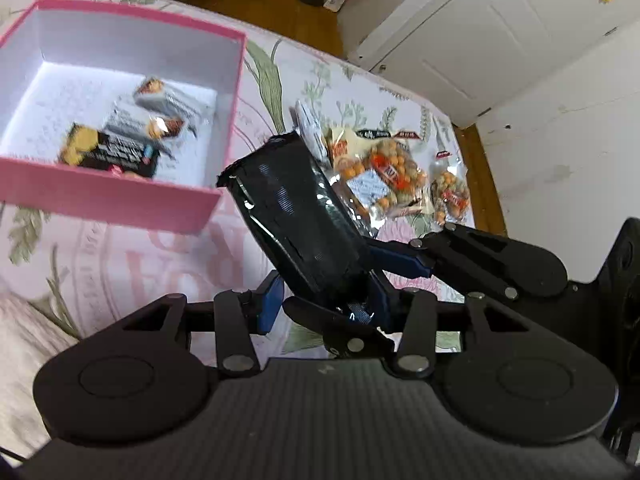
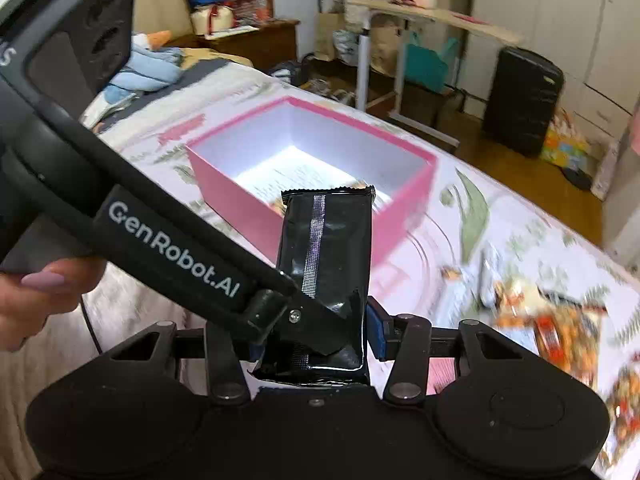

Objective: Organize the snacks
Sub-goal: 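Carry the black foil pack over the pink box with the left tool while the right tool grips it too, then open both tools to drop the black foil pack into the box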

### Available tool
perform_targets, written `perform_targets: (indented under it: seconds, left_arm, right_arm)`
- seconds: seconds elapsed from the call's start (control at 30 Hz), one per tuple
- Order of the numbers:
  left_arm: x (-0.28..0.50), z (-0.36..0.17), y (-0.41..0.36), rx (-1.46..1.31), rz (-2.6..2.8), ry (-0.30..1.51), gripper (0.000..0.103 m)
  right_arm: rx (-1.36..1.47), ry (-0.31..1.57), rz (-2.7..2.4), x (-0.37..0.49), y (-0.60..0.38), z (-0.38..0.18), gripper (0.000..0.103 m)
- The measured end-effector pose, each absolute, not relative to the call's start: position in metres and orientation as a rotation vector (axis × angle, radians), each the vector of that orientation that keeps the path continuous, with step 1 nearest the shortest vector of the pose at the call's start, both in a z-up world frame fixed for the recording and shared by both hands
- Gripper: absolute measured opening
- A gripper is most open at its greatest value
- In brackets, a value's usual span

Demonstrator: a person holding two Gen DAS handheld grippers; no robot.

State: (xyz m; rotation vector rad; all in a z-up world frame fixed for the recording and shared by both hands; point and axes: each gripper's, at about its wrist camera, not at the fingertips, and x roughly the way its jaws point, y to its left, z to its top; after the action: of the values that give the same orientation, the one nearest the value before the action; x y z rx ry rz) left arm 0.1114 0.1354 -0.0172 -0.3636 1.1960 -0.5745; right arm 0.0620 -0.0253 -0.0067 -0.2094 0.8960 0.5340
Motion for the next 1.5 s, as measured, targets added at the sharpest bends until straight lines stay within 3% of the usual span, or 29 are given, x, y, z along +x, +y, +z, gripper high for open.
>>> perform_targets:
  seconds: [0.3, 0.77, 0.9, 1.1, 1.5]
  left_arm:
    - [0.178, -0.005, 0.199, -0.367, -0.429, 1.199, 0.046]
    - [0.274, -0.101, 0.253, -0.511, -0.205, 1.339, 0.048]
    - [0.273, -0.112, 0.26, -0.52, -0.156, 1.326, 0.053]
    - [0.256, -0.09, 0.264, -0.408, -0.14, 1.206, 0.058]
    - [0.195, -0.022, 0.224, -0.195, -0.339, 1.116, 0.058]
  right_arm:
    - [-0.189, 0.866, 0.674, 0.138, 0.034, -0.002, 0.053]
    - [-0.097, 1.113, 0.75, 0.255, 0.094, -0.078, 0.055]
    - [-0.062, 1.15, 0.728, 0.257, 0.096, -0.089, 0.066]
    - [-0.075, 1.096, 0.678, 0.235, 0.069, -0.067, 0.073]
    - [0.137, 0.959, 0.485, 0.131, -0.063, 0.014, 0.073]
